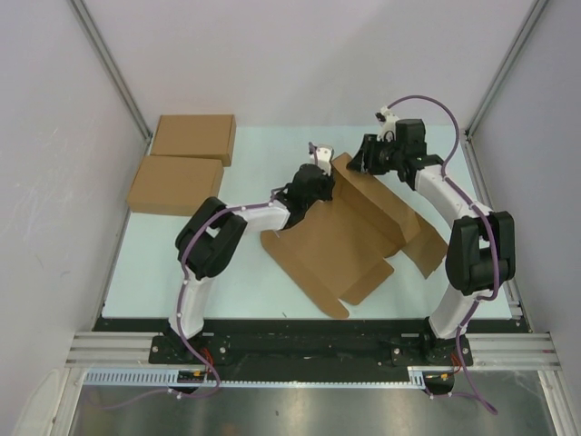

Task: Fold the paper box

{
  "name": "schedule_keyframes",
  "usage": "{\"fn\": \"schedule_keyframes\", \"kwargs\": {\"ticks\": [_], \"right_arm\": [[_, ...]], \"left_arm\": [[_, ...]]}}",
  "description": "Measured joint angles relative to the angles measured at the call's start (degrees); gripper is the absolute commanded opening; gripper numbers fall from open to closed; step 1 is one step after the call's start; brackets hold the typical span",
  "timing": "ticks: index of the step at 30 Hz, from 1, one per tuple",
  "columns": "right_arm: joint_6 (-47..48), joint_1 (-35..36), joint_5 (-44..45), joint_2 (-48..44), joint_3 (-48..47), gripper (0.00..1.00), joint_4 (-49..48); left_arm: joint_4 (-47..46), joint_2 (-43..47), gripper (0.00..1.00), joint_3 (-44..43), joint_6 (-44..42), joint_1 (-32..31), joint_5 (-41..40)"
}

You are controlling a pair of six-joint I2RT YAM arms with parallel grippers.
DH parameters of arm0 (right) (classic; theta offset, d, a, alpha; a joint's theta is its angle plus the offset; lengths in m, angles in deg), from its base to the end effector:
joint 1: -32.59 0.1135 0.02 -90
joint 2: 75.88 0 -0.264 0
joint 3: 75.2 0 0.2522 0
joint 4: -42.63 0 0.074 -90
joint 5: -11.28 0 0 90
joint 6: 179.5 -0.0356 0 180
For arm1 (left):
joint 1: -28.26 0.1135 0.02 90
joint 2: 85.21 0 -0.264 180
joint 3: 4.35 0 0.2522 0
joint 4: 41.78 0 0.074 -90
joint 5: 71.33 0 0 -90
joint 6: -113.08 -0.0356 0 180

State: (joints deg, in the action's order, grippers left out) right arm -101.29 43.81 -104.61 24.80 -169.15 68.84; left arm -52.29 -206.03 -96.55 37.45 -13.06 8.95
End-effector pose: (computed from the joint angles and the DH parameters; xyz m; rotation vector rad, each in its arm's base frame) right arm 0.3975 0.0947 0.2857 -0.2579 2.1506 0.7171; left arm 0.3647 -0.3126 0.1855 0.3306 1.8849 -0.5033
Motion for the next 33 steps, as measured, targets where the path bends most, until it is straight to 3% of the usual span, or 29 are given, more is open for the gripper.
{"fn": "schedule_keyframes", "kwargs": {"ticks": [1, 2, 10, 19, 20, 21, 24, 25, 28, 33], "right_arm": [[0.0, 0.0, 0.0, 0.0, 0.0, 0.45, 0.0], [0.0, -0.2, 0.0, 0.0, 0.0, 0.45, -0.1], [0.3, -0.8, 0.0, 0.0, 0.0, 0.46, -0.5], [0.0, 0.4, -0.7, 0.0, -0.1, 0.49, 0.0], [0.0, 0.5, -0.9, 0.1, -0.3, 0.49, 0.2], [0.0, 0.6, -1.3, 0.3, -0.4, 0.49, 0.5], [0.0, 0.8, -2.5, 0.6, -0.9, 0.48, 1.1], [0.0, 0.8, -2.5, 0.7, -1.0, 0.48, 1.1], [-0.1, 0.4, -2.4, 0.7, -1.2, 0.48, 1.0], [-0.1, 0.3, -2.4, 0.8, -1.3, 0.48, 1.0]], "left_arm": [[0.2, -0.2, 0.04, -0.3, 0.2, 0.0, 0.2], [0.5, -0.4, 0.0, -0.9, 0.2, 0.0, 0.6], [0.6, -1.1, 0.0, -1.7, 0.3, -0.6, 2.0], [-9.0, 1.7, 0.0, 7.5, 0.2, -1.3, -2.6], [-9.2, 2.4, 0.03, 8.4, 0.2, -1.3, -3.4], [-9.1, 3.1, 0.17, 9.3, 0.1, -1.5, -4.0], [-9.1, 4.4, 0.46, 11.0, -0.2, -1.6, -5.4], [-9.0, 4.7, 0.5, 11.5, -0.5, -1.6, -5.5], [-9.0, 5.3, 0.58, 12.1, -0.5, -1.2, -4.8], [-9.4, 5.4, 0.62, 12.1, 0.9, -0.9, -2.0]]}}
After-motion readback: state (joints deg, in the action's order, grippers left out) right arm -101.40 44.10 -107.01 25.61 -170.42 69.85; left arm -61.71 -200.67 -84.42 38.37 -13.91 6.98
